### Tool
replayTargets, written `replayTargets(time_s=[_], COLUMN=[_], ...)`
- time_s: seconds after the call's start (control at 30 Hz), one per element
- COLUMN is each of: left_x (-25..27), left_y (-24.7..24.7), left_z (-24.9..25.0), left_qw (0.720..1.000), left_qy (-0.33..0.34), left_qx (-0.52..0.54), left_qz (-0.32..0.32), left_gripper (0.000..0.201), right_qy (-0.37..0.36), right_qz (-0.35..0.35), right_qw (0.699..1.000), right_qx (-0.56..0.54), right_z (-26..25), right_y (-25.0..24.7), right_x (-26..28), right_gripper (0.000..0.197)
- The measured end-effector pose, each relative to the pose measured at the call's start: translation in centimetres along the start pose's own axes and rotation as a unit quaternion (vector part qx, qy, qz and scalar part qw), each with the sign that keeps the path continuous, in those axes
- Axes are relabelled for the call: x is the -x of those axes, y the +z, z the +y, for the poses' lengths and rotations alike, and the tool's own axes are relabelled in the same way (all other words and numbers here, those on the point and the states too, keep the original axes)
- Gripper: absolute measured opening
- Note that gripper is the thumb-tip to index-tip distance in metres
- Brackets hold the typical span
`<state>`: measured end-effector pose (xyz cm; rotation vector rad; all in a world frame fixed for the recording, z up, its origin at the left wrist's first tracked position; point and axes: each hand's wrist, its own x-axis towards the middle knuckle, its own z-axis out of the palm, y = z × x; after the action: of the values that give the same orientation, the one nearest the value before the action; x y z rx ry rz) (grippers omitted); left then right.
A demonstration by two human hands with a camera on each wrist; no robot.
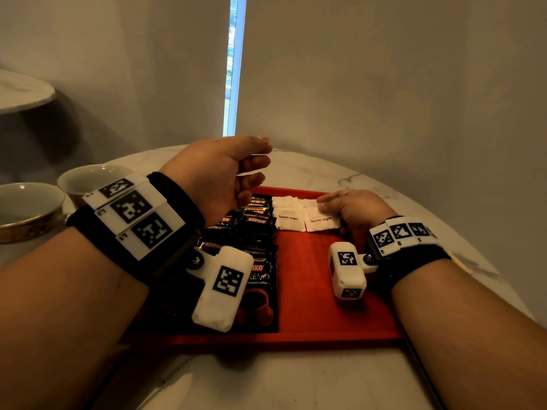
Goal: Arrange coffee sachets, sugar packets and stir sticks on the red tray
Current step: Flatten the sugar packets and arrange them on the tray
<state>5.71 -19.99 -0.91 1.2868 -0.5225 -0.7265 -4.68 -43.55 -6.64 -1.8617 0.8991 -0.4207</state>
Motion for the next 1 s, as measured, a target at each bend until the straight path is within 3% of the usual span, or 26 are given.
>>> replayTargets(time_s=[0.17,0.33,0.43,0.5,0.63,0.73,0.87,1.0], left_x=[0.1,0.1,0.2,0.3,0.5,0.7,1.2,1.7], left_y=[0.0,-0.1,0.0,0.2,0.5,0.9,1.4,1.8], left_z=[0.0,0.2,0.2,0.2,-0.1,-0.2,-0.1,-0.2], left_qw=[1.0,1.0,1.0,1.0,1.0,1.0,1.0,0.999], left_qy=[-0.001,-0.002,-0.003,-0.003,-0.006,-0.004,0.003,0.002], left_qx=[0.0,0.005,0.006,0.006,0.008,0.011,0.019,0.02], left_qz=[-0.003,-0.004,-0.002,-0.002,-0.009,-0.013,-0.023,-0.04], left_gripper=[0.018,0.017,0.017,0.017,0.017,0.016,0.017,0.018], right_qy=[0.002,-0.006,0.008,0.009,-0.012,-0.044,-0.083,-0.088], right_qz=[0.035,0.043,0.055,0.065,0.1,0.124,0.11,0.088], right_qw=[0.999,0.998,0.998,0.998,0.989,0.989,0.989,0.982], right_qx=[0.03,0.034,0.006,0.017,0.106,0.075,0.058,0.142], right_z=[-0.5,-0.7,-0.6,-0.9,-2.3,-3.7,-5.9,-7.2], right_y=[-0.1,-0.2,-0.2,-0.2,-0.3,-0.6,-1.3,-3.7], right_x=[0.0,0.1,0.3,0.4,1.2,2.8,5.8,8.6], right_gripper=[0.002,0.021,0.011,0.017,0.018,0.014,0.015,0.015])
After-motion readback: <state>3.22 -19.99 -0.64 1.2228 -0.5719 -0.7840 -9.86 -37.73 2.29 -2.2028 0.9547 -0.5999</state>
